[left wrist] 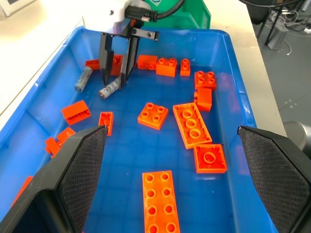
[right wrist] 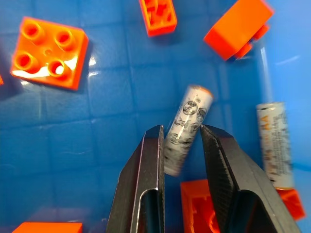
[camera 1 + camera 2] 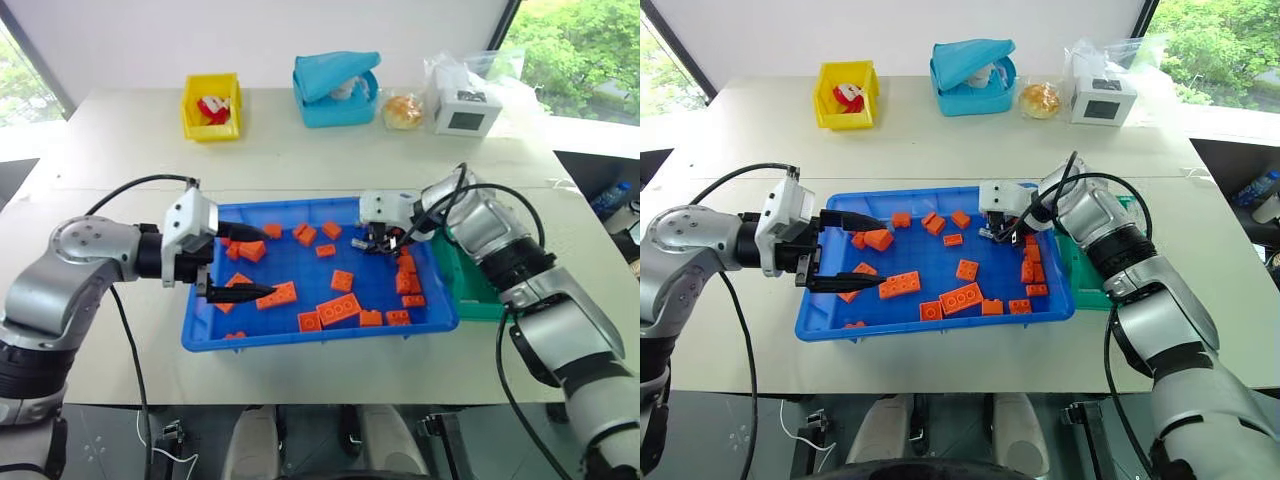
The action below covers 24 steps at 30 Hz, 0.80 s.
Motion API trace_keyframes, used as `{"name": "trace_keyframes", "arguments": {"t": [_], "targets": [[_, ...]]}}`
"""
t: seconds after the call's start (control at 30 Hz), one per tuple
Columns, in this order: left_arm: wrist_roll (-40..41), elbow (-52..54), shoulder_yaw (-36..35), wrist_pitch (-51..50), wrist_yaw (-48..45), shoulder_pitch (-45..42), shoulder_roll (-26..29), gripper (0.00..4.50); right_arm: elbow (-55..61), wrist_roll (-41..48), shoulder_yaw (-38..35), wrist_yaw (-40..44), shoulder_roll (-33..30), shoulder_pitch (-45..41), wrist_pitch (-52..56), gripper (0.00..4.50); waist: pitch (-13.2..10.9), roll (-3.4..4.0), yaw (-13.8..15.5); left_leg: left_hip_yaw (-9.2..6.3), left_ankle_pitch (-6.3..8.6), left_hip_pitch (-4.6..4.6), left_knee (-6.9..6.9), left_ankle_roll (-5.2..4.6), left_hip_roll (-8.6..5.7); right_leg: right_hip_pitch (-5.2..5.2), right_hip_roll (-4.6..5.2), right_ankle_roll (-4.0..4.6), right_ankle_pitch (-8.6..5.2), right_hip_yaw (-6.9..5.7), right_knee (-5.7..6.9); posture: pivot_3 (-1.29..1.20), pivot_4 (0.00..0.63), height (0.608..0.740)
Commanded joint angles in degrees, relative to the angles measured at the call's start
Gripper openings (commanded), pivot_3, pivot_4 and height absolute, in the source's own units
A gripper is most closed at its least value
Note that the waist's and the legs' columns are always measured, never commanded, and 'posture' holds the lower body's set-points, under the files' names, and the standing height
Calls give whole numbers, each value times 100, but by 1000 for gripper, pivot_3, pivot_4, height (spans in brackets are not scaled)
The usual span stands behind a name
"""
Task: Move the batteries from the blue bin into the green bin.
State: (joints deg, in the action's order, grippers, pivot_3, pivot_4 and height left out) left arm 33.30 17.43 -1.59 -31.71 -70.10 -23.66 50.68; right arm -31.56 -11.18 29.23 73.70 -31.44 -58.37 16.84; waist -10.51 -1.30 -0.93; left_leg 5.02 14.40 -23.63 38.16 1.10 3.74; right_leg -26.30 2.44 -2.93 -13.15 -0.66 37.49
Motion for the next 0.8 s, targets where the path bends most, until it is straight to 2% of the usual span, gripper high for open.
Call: {"name": "trace_keyframes", "arguments": {"t": [0.03, 0.13, 0.17, 0.3, 0.37, 0.53, 0.67, 0.8], "targets": [[108, 134, -165, 26, 4, -81, 49, 4500, -136, -141, 24, 44, 86, -143, -152, 1209, 0, 0, -2, 0, 0, 1, 0, 0, 0, 1, 0, 0, 0, 0, 0, 0, 150, 736], [102, 97, -150, 24, -17, -149, 50, 4500, -14, -133, 15, 211, 106, -47, -158, 423, 0, -1, -2, 0, 0, 4, -1, 0, 0, 3, 0, 0, 0, 0, 0, 0, 150, 736], [95, 78, -146, 33, -29, -162, 50, 4500, 103, -100, -32, 246, 98, -23, -113, 40, 0, 0, -1, 0, 0, 5, -1, 0, 0, 5, 0, 0, 0, 0, 0, 0, 150, 736], [67, 15, -118, 64, -70, -204, 37, 4500, 865, 189, -401, 474, -97, -17, 392, 35, 0, 0, 0, 0, 0, 5, -1, 0, 0, 3, 0, 0, 0, 0, 2, 0, 150, 736], [52, -10, -85, 87, -89, -221, 11, 4500, 1475, 410, -715, 690, -457, -20, 729, 35, -2, 3, 9, 0, 0, 4, -2, 0, 1, 2, 0, 0, 0, 0, 2, 0, 150, 736], [-15, -152, 24, 176, -143, -310, -88, 4500, 2691, 948, -1529, 1156, -1804, 232, 1582, 35, -2, 4, 112, 0, 0, -6, -1, 0, -2, -3, 6, -1, -1, -4, -5, 0, 150, 736], [-90, -340, 150, 298, -221, -429, -198, 4500, 3076, 1039, -2142, 1237, -3086, 1069, 1423, 35, 1, -3, 162, 1, 2, 0, -3, -2, -2, 7, 5, 1, -2, -4, -15, 0, 150, 736], [-159, -559, 290, 402, -344, -628, -307, 4500, 3317, 1260, -2647, 1125, -3735, 1837, 1619, 35, -1, 1, 94, 16, 2, 8, -3, -2, -3, 4, 5, 4, -4, 8, -16, 0, 150, 736]]}}
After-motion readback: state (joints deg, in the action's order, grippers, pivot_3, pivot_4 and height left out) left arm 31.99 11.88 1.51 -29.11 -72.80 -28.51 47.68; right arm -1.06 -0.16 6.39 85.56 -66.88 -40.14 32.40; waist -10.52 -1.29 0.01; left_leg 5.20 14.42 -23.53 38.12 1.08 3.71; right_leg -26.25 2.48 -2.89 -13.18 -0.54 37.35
